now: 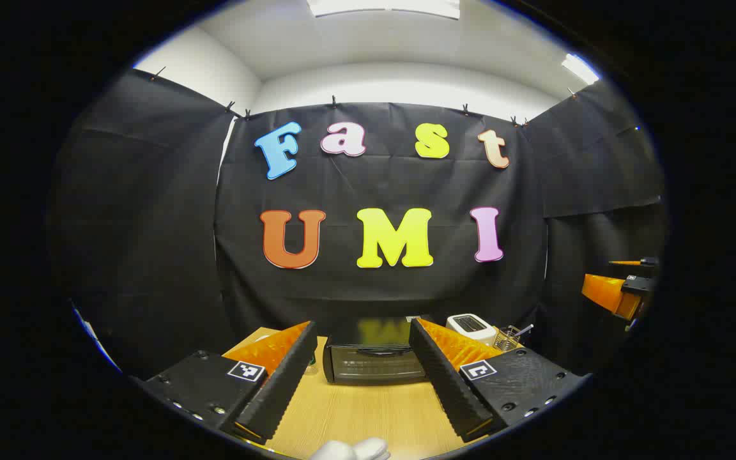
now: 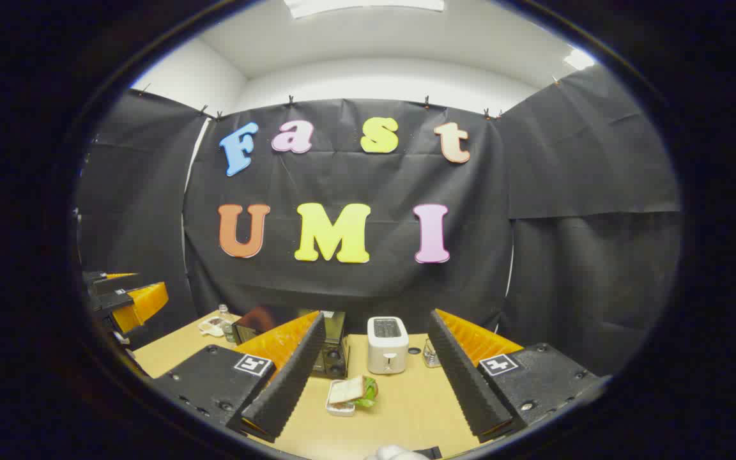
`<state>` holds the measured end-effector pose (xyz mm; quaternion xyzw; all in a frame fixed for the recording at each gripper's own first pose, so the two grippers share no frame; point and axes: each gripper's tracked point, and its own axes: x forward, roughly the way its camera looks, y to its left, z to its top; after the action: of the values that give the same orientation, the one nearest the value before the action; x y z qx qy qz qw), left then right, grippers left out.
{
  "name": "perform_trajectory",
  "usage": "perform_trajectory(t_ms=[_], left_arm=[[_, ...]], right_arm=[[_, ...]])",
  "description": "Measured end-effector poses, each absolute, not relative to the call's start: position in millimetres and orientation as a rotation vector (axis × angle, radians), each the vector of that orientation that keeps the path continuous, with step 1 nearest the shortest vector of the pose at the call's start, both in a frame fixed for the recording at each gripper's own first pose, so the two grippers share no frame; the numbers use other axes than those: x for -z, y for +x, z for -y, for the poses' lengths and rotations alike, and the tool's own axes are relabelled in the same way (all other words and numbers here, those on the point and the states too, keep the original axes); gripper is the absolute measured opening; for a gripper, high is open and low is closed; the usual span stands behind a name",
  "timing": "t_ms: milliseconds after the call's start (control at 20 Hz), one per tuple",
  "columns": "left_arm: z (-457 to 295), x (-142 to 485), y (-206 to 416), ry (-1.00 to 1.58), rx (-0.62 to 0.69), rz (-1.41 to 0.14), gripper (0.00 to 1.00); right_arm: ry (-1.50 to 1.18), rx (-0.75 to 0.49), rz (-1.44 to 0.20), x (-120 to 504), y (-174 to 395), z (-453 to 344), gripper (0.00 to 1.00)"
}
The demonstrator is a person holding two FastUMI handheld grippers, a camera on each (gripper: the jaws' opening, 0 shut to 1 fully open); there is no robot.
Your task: Open the electric oven with the left hand, put the food in, and close the electric oven.
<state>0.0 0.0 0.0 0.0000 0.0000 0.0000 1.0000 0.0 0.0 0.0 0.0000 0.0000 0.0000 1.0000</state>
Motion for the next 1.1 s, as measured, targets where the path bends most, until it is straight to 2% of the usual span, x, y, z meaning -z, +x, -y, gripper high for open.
perform_trajectory(t_ms=[100, 150, 550, 600, 750, 800, 850, 900, 1050, 1100], left_arm=[[0, 2, 2, 0.010, -0.004, 0.001, 0.95], [0, 2, 4, 0.013, -0.006, 0.001, 0.95], [9, 11, 22, 0.000, -0.015, -0.001, 0.95], [11, 16, 27, 0.001, -0.014, -0.011, 0.95], [25, 38, 49, -0.017, 0.008, -0.062, 0.95], [30, 44, 59, -0.023, 0.016, -0.071, 0.95], [33, 48, 70, -0.021, 0.018, -0.068, 0.95], [36, 53, 83, -0.016, 0.021, -0.067, 0.95], [52, 74, 125, -0.017, 0.043, -0.088, 0.95], [55, 83, 139, -0.018, 0.051, -0.107, 0.95]], right_arm=[[-0.003, -0.001, -0.009, 2, 1, 1, 0.95], [-0.005, 0.008, -0.015, 2, 2, 4, 1.00], [-0.011, 0.018, -0.024, 3, 10, 19, 1.00], [-0.008, 0.022, -0.025, 3, 10, 21, 0.95], [-0.020, 0.041, -0.021, -3, 12, 33, 0.95], [-0.018, 0.049, -0.015, -7, 12, 38, 1.00], [-0.016, 0.058, -0.013, -10, 11, 40, 1.00], [-0.019, 0.069, -0.018, -10, 12, 45, 0.95], [-0.031, 0.111, -0.019, -14, 8, 58, 0.95], [-0.035, 0.124, -0.022, -14, 7, 61, 1.00]])
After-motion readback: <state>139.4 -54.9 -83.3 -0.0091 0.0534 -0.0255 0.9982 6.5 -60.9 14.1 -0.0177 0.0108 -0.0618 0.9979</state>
